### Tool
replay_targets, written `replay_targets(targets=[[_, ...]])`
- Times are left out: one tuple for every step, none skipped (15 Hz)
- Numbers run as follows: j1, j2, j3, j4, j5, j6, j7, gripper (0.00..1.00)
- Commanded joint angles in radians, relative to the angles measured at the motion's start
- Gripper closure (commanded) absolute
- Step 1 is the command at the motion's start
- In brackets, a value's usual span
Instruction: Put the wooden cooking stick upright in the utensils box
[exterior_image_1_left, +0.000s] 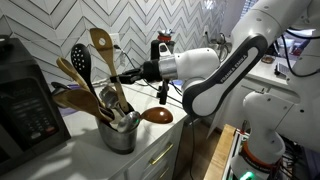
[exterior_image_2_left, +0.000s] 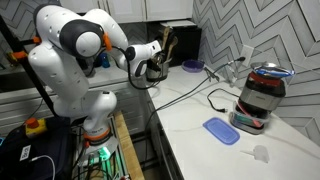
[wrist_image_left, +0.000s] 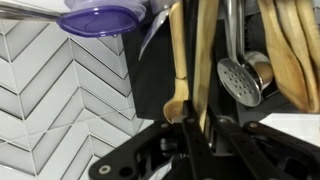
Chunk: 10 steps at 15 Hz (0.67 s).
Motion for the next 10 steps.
replay_targets(targets=[[-0.021,0.055,0.068,0.004,0.148,-0.009,0.0,0.97],[-0.02,0.059,0.083,0.005,0.175,-0.02,-0.01,0.97],[-0.02,0.055,0.096,0.004,0.186,-0.043,-0.026,0.97],[-0.017,0.042,0.101,0.001,0.177,-0.075,-0.035,0.97],[-0.016,0.037,0.109,-0.002,0.171,-0.101,-0.043,0.97],[-0.019,0.028,0.115,-0.005,0.164,-0.14,-0.056,0.97],[-0.027,0.025,0.125,-0.003,0.168,-0.161,-0.073,0.97],[-0.036,0.017,0.134,-0.004,0.164,-0.193,-0.094,0.97],[-0.049,0.012,0.147,-0.003,0.169,-0.225,-0.112,0.97],[-0.055,0.005,0.152,-0.001,0.162,-0.252,-0.121,0.97]])
